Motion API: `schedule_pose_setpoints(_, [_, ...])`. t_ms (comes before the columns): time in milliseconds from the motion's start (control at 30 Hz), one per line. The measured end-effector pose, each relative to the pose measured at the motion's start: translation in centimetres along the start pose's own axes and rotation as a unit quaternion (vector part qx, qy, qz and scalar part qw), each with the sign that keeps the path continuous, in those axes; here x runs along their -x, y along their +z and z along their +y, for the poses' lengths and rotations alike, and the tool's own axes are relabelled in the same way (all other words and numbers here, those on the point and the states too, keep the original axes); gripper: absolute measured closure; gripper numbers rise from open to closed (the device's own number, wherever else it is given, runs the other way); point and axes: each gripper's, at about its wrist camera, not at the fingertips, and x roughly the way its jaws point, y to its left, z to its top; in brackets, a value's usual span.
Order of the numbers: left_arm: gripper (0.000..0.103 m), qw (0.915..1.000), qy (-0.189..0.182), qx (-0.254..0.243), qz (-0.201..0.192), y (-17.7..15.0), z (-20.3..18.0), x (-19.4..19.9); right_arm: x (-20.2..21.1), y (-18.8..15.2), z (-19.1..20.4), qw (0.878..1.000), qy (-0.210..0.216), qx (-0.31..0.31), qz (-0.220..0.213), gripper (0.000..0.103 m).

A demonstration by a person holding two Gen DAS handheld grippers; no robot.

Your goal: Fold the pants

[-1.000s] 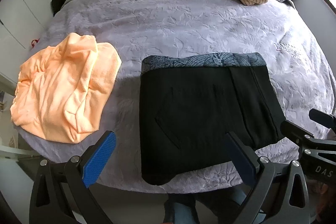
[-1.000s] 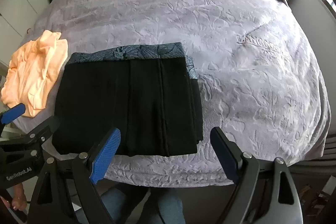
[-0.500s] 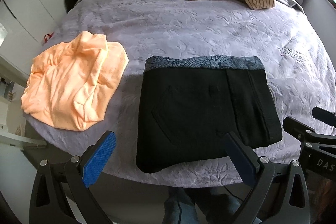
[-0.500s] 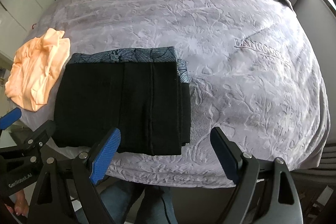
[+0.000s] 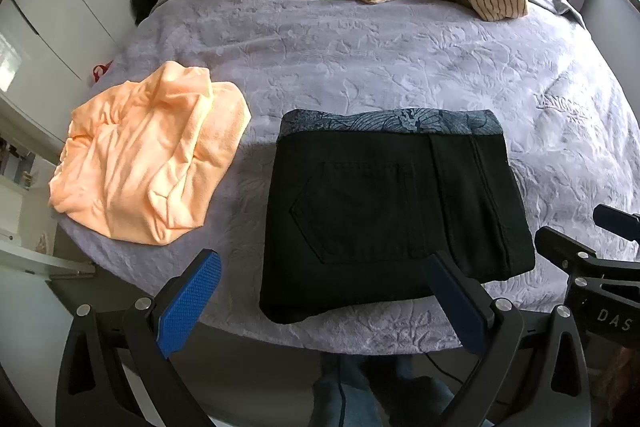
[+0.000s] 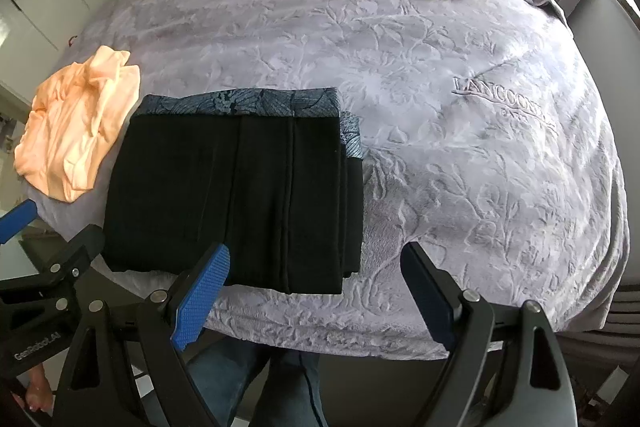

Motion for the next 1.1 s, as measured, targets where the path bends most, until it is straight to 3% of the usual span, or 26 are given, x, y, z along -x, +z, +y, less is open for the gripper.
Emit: schedule_pose_setpoints(1100, [0.000, 0.9999, -0.005, 0.008, -0.006, -0.40, -0.17, 0.58, -0.13, -0.34, -0.01, 1.000, 0.002, 0.004, 0.006, 0.014])
